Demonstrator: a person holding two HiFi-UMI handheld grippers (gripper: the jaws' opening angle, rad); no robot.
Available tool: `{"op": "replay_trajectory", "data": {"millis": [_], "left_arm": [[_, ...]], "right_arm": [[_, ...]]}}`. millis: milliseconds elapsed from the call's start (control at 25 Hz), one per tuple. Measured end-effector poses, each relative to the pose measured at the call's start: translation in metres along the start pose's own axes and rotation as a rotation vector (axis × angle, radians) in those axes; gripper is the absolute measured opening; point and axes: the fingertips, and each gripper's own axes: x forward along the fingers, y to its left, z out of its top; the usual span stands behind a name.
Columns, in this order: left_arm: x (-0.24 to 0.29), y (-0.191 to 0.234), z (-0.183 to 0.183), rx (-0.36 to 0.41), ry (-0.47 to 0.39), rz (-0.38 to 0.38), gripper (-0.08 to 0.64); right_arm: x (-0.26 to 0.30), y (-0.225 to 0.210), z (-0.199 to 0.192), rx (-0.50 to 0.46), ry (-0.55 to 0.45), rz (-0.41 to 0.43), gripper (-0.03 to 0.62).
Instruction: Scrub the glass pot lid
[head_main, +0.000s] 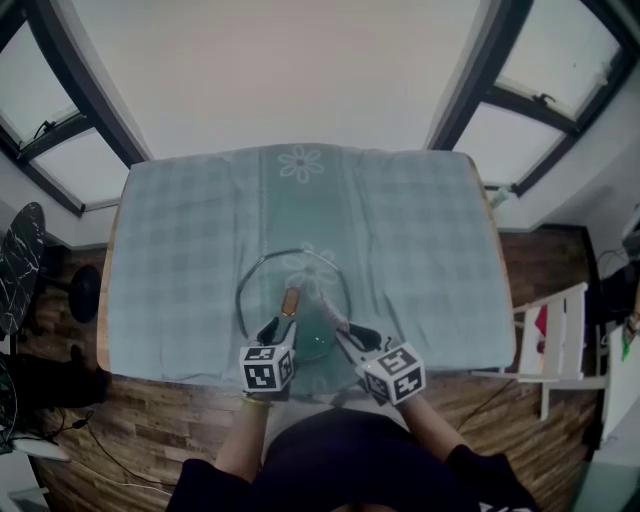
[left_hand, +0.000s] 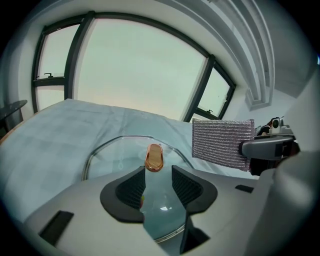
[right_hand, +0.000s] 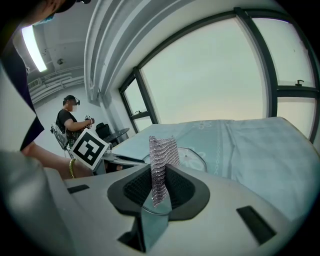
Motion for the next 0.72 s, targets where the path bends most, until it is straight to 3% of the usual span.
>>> {"op": "replay_trajectory", "data": {"millis": [240, 400, 720], "left_arm": [[0.023, -0.002, 0.008, 0.061, -0.026, 0.084, 0.247], [0.039, 0.004, 0.013, 0.107, -0.040, 0.139, 0.259], [0.066, 0.012, 0.010, 0.150, 0.010, 0.167, 0.259]], "right_arm": [[-0.008, -0.006, -0.005, -0.003, 0.016, 0.048, 0.081], [-0.010, -0.007, -0.011, 0.009, 0.035, 0.061, 0.081], [-0.011, -0.010, -0.019, 0.043, 0.031, 0.032, 0.081]]}}
